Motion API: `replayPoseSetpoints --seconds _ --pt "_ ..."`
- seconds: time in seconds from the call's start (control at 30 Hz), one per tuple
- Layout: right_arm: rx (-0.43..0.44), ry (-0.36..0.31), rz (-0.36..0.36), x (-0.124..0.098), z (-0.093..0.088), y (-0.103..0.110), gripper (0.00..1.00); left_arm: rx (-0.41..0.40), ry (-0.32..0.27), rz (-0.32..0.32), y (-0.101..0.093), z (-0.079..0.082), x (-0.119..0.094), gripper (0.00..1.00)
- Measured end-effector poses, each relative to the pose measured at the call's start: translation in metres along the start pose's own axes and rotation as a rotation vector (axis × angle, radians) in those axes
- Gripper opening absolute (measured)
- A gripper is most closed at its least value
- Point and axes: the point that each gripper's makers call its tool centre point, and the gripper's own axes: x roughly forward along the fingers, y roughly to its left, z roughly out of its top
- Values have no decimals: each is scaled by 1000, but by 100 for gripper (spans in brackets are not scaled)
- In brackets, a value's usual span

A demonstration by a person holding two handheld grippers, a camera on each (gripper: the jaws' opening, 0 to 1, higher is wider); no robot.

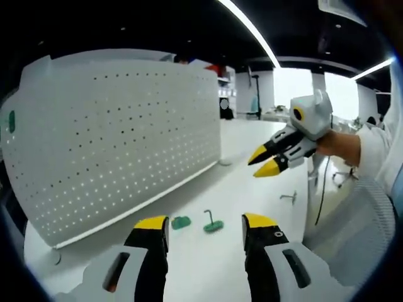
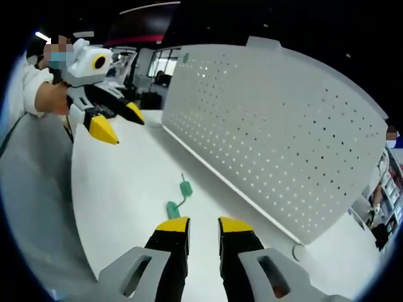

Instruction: Insert the hook assembly into the mounting plate slot until the hook locks in place.

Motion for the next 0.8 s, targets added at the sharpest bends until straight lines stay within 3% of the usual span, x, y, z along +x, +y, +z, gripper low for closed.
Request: replayPoseSetpoints --seconds 0.4,0.8 --pt "34 14 -31 -16 -12 -12 23 -21 -28 9 1 5 0 76" --pt "114 39 -49 -47 -46 -17 25 -24 -29 3 0 5 1 80"
